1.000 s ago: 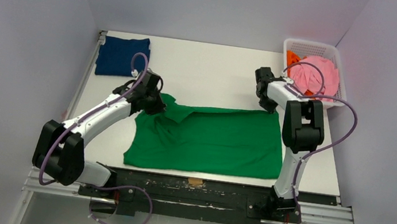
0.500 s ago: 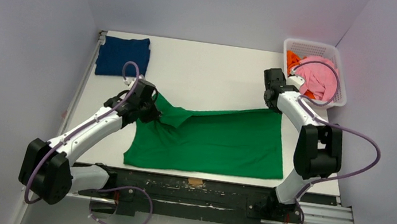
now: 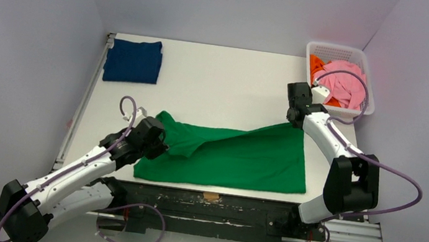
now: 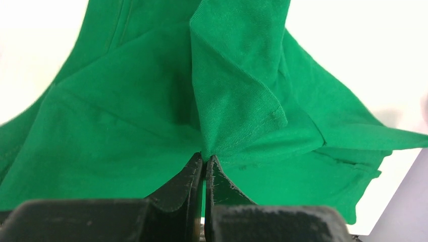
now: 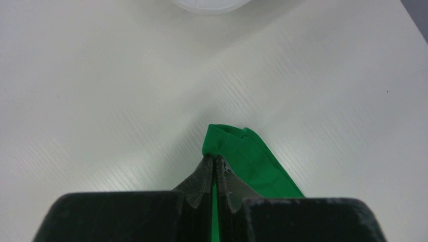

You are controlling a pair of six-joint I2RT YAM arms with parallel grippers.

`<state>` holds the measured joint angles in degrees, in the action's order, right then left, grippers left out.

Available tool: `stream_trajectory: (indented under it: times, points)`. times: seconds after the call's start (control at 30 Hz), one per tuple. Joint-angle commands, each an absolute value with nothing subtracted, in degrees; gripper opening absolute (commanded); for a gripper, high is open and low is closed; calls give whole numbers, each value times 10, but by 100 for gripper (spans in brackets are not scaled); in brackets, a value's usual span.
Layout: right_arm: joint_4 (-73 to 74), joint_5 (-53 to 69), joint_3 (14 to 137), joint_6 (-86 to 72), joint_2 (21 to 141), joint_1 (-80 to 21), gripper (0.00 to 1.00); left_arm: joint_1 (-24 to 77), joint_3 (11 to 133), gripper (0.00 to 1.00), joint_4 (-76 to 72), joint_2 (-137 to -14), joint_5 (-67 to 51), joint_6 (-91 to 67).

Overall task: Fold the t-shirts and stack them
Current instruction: Fold the other side of the tshirt into a rectangle

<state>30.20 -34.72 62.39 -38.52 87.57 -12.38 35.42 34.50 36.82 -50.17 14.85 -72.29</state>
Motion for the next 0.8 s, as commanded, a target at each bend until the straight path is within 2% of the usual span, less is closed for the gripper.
stream_trajectory:
  times: [0.0, 0.23, 0.33, 0.43, 0.47, 0.53, 0.6, 0.63, 0.67, 0.77]
  points:
    - [276, -355, 624, -367, 855, -125, 0, 401, 317, 0, 408, -468, 202, -816]
    - [273, -347, 613, -368, 852, -127, 0, 462, 299, 0, 440, -456, 235, -879]
    - [294, -355, 601, -389, 848, -128, 0, 475, 286, 12, 441, -462, 222, -873]
    - [352, -387, 584, -445, 832, -128, 4, 489, 269, 34, 430, -442, 184, -832]
    - [370, -404, 576, -465, 822, -128, 10, 491, 265, 44, 416, -428, 160, -797]
    - [433, -449, 572, -517, 801, -127, 30, 494, 264, 59, 420, -399, 129, -747]
    - [482, -476, 570, -557, 764, -127, 46, 494, 283, 75, 460, -367, 143, -714]
    - [493, -480, 566, -565, 748, -127, 68, 494, 300, 83, 472, -361, 159, -693]
    - [498, -480, 560, -568, 728, -127, 82, 494, 315, 97, 467, -356, 173, -668]
    - [475, -465, 543, -542, 678, -127, 89, 493, 374, 100, 439, -386, 210, -612]
